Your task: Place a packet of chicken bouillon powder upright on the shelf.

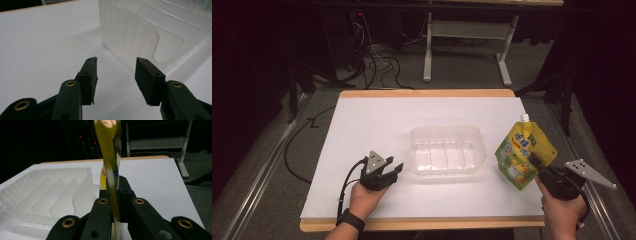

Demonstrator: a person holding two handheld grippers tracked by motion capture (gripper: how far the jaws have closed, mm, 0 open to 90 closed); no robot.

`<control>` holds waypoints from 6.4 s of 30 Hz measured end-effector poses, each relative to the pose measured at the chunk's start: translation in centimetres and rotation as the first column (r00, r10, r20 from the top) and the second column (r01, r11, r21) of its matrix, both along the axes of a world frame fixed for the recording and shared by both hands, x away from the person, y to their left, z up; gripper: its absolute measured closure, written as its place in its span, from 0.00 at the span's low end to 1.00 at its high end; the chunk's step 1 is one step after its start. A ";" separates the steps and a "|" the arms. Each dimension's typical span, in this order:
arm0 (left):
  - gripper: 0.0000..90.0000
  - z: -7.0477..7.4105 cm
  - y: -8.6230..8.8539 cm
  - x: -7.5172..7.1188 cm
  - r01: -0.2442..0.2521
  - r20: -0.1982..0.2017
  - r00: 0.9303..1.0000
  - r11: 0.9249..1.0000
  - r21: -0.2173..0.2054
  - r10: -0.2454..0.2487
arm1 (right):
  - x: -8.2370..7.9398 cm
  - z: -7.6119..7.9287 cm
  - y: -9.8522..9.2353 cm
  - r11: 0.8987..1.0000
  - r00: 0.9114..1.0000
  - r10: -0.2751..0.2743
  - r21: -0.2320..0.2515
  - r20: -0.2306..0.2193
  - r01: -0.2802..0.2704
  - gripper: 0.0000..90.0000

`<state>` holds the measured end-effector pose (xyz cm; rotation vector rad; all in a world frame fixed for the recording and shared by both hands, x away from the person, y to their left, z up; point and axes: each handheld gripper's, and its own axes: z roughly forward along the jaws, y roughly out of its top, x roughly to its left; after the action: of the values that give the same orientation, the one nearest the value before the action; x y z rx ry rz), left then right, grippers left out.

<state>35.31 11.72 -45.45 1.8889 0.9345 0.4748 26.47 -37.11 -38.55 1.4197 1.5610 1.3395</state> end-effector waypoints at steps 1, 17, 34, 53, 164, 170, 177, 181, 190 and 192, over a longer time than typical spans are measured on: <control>0.57 0.0 0.0 0.0 0.000 0.000 1.000 1.000 0.000 0.000 | 0.1 0.2 0.1 1.000 1.000 -0.004 0.000 0.004 0.004 1.00; 0.37 0.7 0.0 -0.7 0.036 0.044 0.998 0.999 -0.026 -0.035 | 1.2 2.6 1.3 1.000 0.998 -0.014 0.017 0.058 0.013 1.00; 0.34 0.4 -2.6 -0.5 0.074 0.048 0.996 0.997 -0.019 -0.073 | 3.0 5.5 4.0 1.000 0.994 0.011 0.026 0.106 -0.014 1.00; 0.35 0.6 -2.4 -0.6 0.101 0.050 0.994 0.995 -0.012 -0.100 | 5.6 6.0 9.0 0.999 0.994 0.041 0.028 0.101 -0.044 1.00; 0.51 -0.3 -4.9 0.5 0.027 0.070 0.997 0.998 0.051 -0.030 | 7.4 -3.0 11.4 0.988 0.998 0.057 -0.142 -0.001 -0.057 0.99; 0.48 0.0 -4.3 0.4 0.032 0.065 0.997 0.999 0.025 -0.034 | 7.6 -2.8 11.4 0.987 0.997 0.079 -0.138 -0.026 -0.082 0.82; 0.42 1.1 -2.4 0.1 0.041 0.071 0.997 0.999 -0.028 -0.039 | 6.4 -1.9 11.0 0.980 0.990 0.135 -0.140 -0.031 -0.138 0.54; 0.42 1.8 -0.9 -0.2 0.025 0.075 0.997 0.999 -0.039 -0.022 | 4.8 -1.6 9.7 0.980 0.989 0.145 -0.133 -0.023 -0.147 0.50; 0.39 1.7 3.5 -1.1 -0.028 0.071 0.997 0.998 0.052 0.025 | 2.4 -2.7 4.2 0.994 0.997 0.070 -0.087 -0.023 -0.071 0.45; 0.37 0.6 4.8 -1.6 -0.032 0.065 0.998 0.996 0.084 0.026 | 2.3 -3.0 3.1 0.995 0.999 0.045 -0.092 -0.031 -0.047 0.44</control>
<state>33.72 16.54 -44.85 1.9266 0.9129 0.5974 28.77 -34.00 -41.52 1.3592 1.6619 1.2611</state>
